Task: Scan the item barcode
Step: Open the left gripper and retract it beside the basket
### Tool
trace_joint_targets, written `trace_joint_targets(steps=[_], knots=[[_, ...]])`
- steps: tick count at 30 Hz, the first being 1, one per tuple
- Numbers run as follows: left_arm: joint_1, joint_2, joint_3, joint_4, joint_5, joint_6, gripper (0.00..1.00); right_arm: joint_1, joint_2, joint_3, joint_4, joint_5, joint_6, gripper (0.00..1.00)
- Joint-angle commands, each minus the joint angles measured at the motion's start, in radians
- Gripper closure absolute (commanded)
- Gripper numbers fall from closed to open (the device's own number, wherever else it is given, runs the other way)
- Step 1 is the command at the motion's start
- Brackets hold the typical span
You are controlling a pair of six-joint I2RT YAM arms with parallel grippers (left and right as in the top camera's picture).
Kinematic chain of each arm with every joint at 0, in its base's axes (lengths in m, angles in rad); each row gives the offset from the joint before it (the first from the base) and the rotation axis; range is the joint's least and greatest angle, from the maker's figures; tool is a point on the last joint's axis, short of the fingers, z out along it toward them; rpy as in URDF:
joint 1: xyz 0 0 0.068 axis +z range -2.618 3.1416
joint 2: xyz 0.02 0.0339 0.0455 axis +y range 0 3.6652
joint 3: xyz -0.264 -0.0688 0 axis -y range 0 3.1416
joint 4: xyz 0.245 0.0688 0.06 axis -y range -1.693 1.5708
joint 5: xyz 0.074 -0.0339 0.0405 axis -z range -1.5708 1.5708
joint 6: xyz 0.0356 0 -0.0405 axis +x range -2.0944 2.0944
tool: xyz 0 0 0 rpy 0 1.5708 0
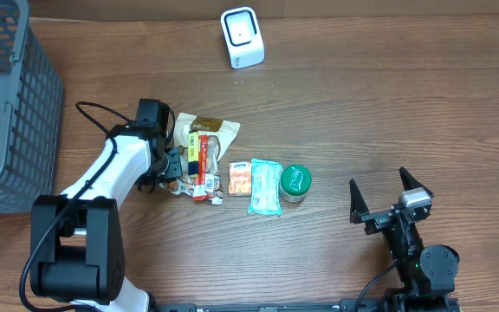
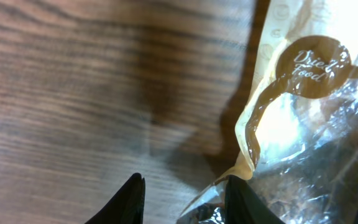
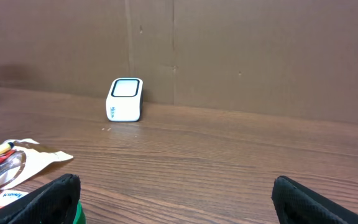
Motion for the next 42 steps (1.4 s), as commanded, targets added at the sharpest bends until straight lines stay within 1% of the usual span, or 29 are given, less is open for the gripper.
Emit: trace_joint_targets(steps=[1, 5, 7, 10, 13, 19, 21, 23, 25, 26, 27, 30, 42], knots=[[0.014, -0.017, 0.056, -0.051, -0.056, 0.026, 0.72, 0.003, -0.009, -0.011, 0.004, 0.000, -0.005, 0.00], [0.036, -0.018, 0.169, -0.134, -0.063, 0.026, 0.71, 0.003, -0.009, -0.011, 0.004, 0.000, -0.005, 0.00], [0.054, -0.018, 0.227, -0.161, -0.063, 0.026, 0.68, 0.003, -0.009, -0.011, 0.004, 0.000, -0.005, 0.00], [0.086, -0.018, 0.310, -0.182, -0.066, 0.026, 0.65, 0.003, -0.009, -0.011, 0.004, 0.000, -0.005, 0.00], [0.127, -0.018, 0.363, -0.186, -0.069, 0.026, 0.64, 0.003, -0.009, -0.011, 0.004, 0.000, -0.005, 0.00], [0.199, -0.017, 0.377, -0.177, -0.085, 0.043, 0.58, 0.003, -0.009, -0.011, 0.004, 0.000, -0.005, 0.00], [0.216, -0.017, 0.377, -0.177, -0.115, 0.064, 0.55, 0.003, -0.009, -0.011, 0.004, 0.000, -0.005, 0.00], [0.233, -0.017, 0.377, -0.174, -0.161, 0.064, 0.49, 0.003, -0.009, -0.011, 0.004, 0.000, -0.005, 0.00], [0.255, -0.017, 0.377, -0.170, -0.179, 0.064, 0.46, 0.003, -0.009, -0.011, 0.004, 0.000, -0.005, 0.00], [0.265, -0.017, 0.377, -0.167, -0.179, 0.064, 0.40, 0.003, -0.009, -0.011, 0.004, 0.000, -0.005, 0.00], [0.278, -0.016, 0.377, -0.164, -0.180, 0.064, 0.33, 0.003, -0.009, -0.011, 0.004, 0.000, -0.005, 0.00], [0.304, -0.015, 0.377, -0.166, -0.175, 0.063, 0.00, 0.003, -0.009, -0.011, 0.004, 0.000, -0.005, 0.00], [0.314, -0.015, 0.377, -0.164, -0.176, 0.063, 0.00, 0.003, -0.009, -0.011, 0.004, 0.000, -0.005, 0.00]])
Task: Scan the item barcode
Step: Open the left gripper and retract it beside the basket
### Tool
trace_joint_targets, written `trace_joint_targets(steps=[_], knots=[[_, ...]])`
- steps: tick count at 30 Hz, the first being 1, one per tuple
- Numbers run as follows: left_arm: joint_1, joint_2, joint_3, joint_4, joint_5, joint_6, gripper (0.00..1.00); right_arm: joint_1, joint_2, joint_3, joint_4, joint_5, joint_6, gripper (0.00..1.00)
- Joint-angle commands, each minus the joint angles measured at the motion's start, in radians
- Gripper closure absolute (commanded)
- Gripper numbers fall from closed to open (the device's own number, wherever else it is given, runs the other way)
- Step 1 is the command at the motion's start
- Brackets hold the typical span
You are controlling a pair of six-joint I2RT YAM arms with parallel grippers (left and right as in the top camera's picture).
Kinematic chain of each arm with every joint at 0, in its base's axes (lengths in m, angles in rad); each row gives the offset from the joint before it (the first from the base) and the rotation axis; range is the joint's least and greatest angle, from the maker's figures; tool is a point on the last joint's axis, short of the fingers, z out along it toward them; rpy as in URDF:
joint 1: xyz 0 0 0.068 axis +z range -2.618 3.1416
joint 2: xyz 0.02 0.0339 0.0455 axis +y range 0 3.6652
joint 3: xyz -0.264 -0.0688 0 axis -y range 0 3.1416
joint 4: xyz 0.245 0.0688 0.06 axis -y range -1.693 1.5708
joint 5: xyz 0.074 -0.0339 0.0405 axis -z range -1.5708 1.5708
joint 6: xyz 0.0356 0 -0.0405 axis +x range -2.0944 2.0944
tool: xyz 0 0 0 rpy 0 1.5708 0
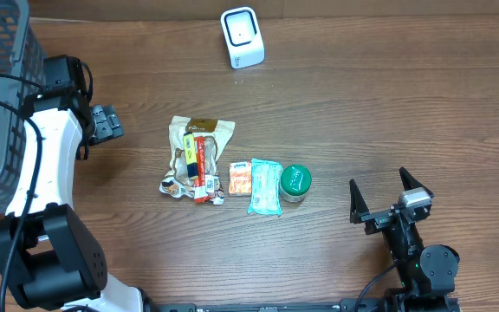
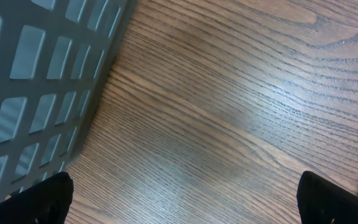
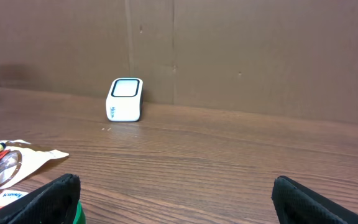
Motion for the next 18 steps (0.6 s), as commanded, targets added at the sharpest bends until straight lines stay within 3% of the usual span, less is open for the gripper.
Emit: trace_joint_targets(steps=[1, 18], knots=[[-0.002, -0.015, 0.017, 0.005, -0.014, 0.004, 0.00, 0.003, -0.009, -0.011, 0.004, 0.000, -0.005, 0.00], [-0.002, -0.015, 0.017, 0.005, -0.014, 0.004, 0.00, 0.003, -0.009, -0.008, 0.013, -0.060, 0.003, 0.00]])
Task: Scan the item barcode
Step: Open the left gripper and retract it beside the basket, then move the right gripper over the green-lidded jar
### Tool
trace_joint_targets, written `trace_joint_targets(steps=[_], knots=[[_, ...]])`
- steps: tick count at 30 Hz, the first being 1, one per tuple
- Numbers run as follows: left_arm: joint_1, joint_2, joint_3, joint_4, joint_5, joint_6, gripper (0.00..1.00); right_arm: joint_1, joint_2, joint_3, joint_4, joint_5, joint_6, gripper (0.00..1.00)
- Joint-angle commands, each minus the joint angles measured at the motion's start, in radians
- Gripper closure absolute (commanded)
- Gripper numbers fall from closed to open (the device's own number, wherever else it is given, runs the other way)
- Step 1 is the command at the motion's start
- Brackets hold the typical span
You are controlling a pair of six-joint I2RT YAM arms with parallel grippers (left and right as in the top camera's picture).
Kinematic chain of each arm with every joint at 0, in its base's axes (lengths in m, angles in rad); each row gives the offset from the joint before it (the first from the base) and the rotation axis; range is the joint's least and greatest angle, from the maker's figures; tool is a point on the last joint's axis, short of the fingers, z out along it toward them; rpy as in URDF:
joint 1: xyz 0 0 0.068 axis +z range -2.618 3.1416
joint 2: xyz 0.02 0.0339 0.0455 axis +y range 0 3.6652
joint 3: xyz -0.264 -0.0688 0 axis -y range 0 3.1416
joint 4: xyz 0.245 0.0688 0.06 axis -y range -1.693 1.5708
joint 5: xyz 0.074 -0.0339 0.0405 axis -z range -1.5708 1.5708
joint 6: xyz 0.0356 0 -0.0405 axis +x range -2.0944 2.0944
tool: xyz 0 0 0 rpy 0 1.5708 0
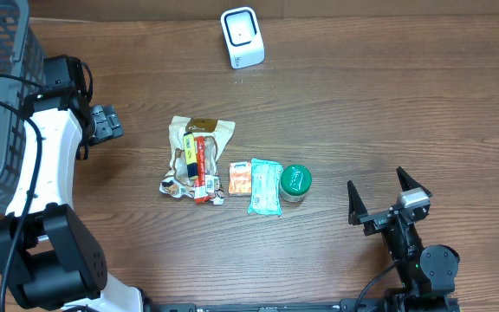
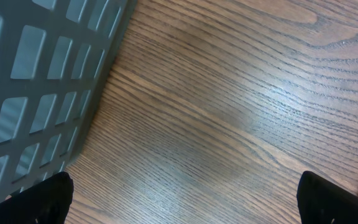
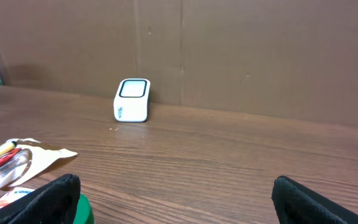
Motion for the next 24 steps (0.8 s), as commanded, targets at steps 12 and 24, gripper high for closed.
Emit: trace_joint_targets(steps=[12, 24], knots=[[-0.002, -0.015, 0.017, 0.004, -0.014, 0.004, 0.00, 0.003, 0.122, 0.463, -0.332, -0.011, 0.085, 0.00], [-0.002, -0.015, 0.017, 0.004, -0.014, 0.004, 0.00, 0.003, 0.726, 1.363, -1.040, -0.040, 0.085, 0.00]])
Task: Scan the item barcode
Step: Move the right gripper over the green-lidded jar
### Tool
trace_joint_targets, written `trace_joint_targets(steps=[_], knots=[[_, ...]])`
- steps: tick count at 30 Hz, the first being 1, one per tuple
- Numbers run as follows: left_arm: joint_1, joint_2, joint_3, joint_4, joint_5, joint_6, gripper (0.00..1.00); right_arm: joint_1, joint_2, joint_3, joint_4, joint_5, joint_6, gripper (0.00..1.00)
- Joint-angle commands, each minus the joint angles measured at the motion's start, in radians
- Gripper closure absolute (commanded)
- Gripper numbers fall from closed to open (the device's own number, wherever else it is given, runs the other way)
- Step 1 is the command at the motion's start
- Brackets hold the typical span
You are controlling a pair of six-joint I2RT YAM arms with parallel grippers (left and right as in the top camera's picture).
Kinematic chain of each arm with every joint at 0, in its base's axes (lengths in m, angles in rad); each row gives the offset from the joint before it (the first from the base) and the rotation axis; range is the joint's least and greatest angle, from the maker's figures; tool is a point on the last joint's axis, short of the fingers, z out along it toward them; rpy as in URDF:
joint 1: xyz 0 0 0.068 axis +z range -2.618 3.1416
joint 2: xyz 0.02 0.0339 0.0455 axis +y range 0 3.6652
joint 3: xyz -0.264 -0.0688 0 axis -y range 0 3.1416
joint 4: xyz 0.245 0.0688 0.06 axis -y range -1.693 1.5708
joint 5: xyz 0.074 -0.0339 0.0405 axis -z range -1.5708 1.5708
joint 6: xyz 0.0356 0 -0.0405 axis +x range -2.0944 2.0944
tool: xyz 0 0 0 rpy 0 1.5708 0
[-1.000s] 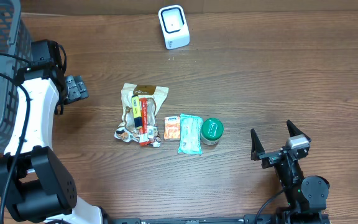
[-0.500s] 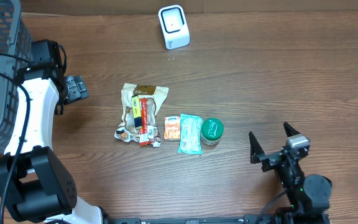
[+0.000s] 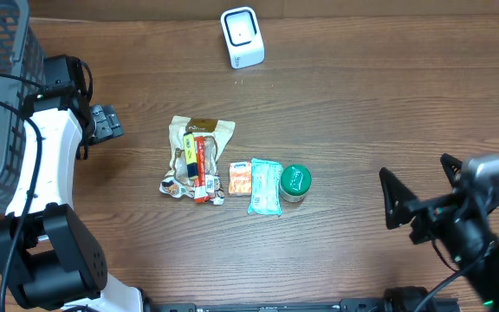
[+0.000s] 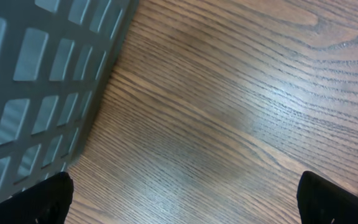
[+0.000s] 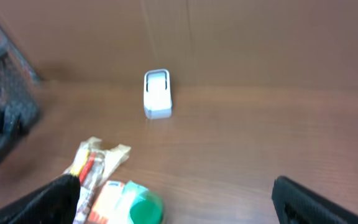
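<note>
The white barcode scanner (image 3: 242,36) stands at the table's far edge and also shows in the right wrist view (image 5: 157,93). Mid-table lies a row of items: a dried-food bag (image 3: 196,147) with a red-and-yellow packet on it, an orange packet (image 3: 240,178), a teal tissue pack (image 3: 266,185) and a green round tin (image 3: 295,181). My left gripper (image 3: 106,121) is open and empty beside the basket, left of the items. My right gripper (image 3: 423,191) is open and empty, raised at the right, facing the items and scanner.
A grey plastic basket (image 3: 7,104) fills the far left corner, and its wall (image 4: 36,81) is close to my left gripper (image 4: 191,202). A brown cardboard wall backs the table behind the scanner. Bare wood lies between the tin (image 5: 145,211) and my right gripper (image 5: 179,199).
My right arm has lifted from its low spot at the front right and now looks down on the items and scanner from higher. The left arm and the items have not moved.
My left gripper was nearly shut at the left edge of the dried-food bag. Then it stood open and empty by the basket, with the bag still on the table. The right arm stayed low at the front right, and is now raised.
</note>
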Motion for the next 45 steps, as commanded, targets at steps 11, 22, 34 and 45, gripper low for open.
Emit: trace_joint_targets(steps=[11, 22, 34, 45], knots=[[-0.002, -0.015, 0.016, 0.002, -0.010, 0.004, 0.00, 0.003, 0.471, 0.480, -0.352, -0.148, 0.003, 0.13], [-0.002, -0.015, 0.016, 0.002, -0.010, 0.004, 0.00, 0.071, 0.668, 0.462, -0.543, -0.082, 0.082, 0.22], [-0.002, -0.015, 0.016, 0.002, -0.010, 0.004, 0.00, 0.365, 0.866, 0.331, -0.426, 0.159, 0.274, 0.04], [-0.002, -0.015, 0.016, 0.002, -0.010, 0.004, 0.00, 0.500, 1.036, 0.172, -0.234, 0.196, 0.321, 0.04]])
